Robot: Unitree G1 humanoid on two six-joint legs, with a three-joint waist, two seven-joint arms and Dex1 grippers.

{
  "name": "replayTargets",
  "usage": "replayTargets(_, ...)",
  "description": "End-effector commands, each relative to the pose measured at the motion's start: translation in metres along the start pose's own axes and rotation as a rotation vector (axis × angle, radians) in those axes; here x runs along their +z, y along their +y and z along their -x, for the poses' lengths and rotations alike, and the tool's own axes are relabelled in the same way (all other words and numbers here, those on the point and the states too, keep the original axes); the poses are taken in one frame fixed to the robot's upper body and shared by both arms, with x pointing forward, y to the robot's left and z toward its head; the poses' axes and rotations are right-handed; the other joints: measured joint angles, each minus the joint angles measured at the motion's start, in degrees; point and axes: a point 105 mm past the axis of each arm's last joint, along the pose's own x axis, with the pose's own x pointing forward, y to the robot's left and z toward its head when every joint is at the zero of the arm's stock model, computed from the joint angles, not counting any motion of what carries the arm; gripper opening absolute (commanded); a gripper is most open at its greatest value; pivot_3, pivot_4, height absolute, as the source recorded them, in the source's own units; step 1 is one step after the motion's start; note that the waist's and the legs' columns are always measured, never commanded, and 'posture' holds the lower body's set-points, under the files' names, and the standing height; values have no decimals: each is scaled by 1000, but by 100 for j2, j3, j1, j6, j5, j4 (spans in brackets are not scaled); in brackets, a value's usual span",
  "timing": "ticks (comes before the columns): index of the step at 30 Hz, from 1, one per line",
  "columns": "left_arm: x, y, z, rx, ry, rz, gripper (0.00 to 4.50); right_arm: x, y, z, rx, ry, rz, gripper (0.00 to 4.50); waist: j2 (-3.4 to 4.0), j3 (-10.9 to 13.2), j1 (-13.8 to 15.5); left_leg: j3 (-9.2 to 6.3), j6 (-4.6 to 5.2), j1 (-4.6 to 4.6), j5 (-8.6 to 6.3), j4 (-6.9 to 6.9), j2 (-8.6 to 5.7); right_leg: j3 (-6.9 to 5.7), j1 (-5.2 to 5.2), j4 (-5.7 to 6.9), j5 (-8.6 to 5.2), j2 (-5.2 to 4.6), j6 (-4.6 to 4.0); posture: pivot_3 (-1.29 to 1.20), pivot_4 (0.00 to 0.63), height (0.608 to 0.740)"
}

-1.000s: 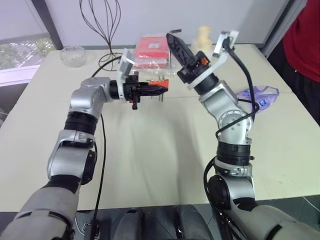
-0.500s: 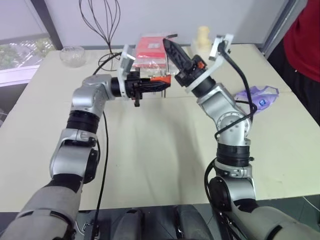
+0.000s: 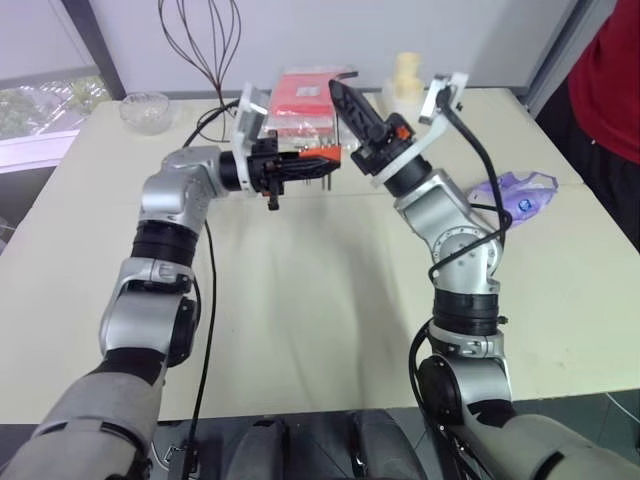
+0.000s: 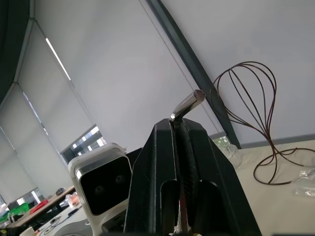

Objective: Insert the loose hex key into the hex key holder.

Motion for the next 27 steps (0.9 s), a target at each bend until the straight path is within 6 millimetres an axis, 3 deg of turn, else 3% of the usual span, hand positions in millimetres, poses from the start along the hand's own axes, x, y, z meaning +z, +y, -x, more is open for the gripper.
replayTargets(1, 21, -6, -2, -26, -49, -65, 0, 2, 0, 0, 2, -16, 6, 54, 0, 0, 0, 0, 0, 0, 0, 0, 0, 0, 0, 0, 0, 0, 0, 0, 150, 740)
replayTargets(27, 18, -11, -1, -34, -40, -50, 0, 0, -11, 2, -32, -25, -6, 54, 0, 0, -1, 0, 0, 0, 0, 0, 0, 0, 0, 0, 0, 0, 0, 0, 150, 740)
